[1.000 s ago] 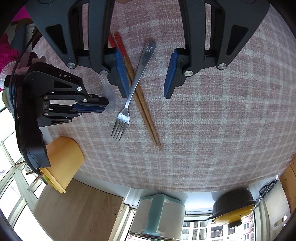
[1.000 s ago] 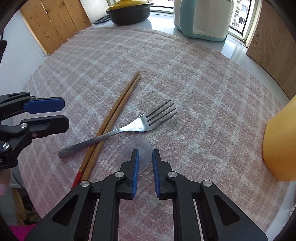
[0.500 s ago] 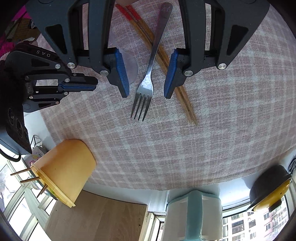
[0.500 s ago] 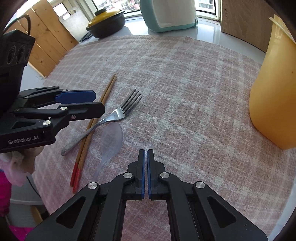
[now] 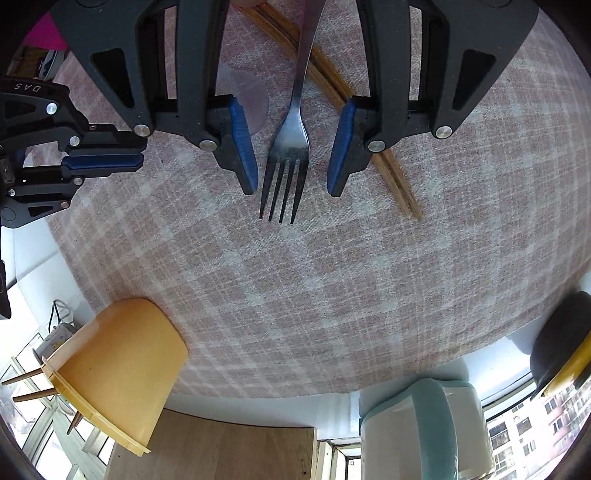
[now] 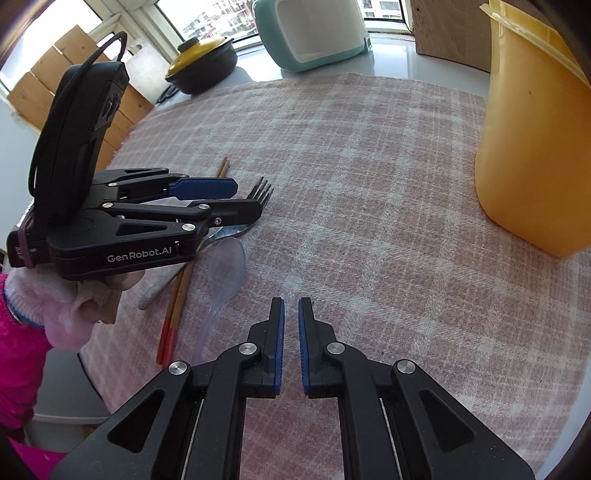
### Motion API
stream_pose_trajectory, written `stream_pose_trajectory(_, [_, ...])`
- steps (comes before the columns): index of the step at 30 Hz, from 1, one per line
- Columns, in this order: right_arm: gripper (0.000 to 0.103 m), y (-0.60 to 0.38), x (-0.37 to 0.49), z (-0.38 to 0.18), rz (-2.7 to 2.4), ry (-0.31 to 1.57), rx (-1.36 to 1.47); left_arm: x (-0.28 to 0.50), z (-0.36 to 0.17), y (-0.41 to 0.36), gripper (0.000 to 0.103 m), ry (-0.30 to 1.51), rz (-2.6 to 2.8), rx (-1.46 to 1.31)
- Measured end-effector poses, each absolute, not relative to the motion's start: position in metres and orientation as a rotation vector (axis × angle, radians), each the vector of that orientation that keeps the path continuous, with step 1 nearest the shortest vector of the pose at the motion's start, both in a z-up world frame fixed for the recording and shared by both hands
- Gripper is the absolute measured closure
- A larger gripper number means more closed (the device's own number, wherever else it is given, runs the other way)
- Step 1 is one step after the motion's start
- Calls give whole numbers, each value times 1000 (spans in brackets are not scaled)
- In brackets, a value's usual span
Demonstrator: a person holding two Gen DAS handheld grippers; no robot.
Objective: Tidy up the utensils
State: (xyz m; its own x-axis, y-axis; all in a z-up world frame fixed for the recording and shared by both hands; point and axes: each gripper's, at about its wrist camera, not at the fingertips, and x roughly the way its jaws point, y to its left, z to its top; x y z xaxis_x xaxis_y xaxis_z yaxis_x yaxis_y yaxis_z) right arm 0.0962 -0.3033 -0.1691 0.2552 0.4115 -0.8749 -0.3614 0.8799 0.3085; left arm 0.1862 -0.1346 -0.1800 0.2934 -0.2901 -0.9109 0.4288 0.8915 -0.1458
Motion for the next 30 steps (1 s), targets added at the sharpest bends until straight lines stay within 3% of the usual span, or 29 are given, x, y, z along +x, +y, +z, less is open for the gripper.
stream_pose_trajectory(4, [97,-302,97,-169,517,1206,48,189,-183,-135,79,1171,-468,146])
stream_pose_trajectory(22, [97,-260,117,-180,603,1230,43,180,-172,-104,80,1138,-401,94])
stream_pose_trajectory(24, [94,-253,122,-183,611,1238,40,177,-172,-101,80,1137,-404,89])
stream_pose_trajectory(26, [79,-250,126,-184,622,1238,55,176,-171,-99,80,1137,-404,84])
stream_pose_trajectory(30, [78,-243,135,-187,639,1243,64,175,-170,-98,80,1135,-402,83])
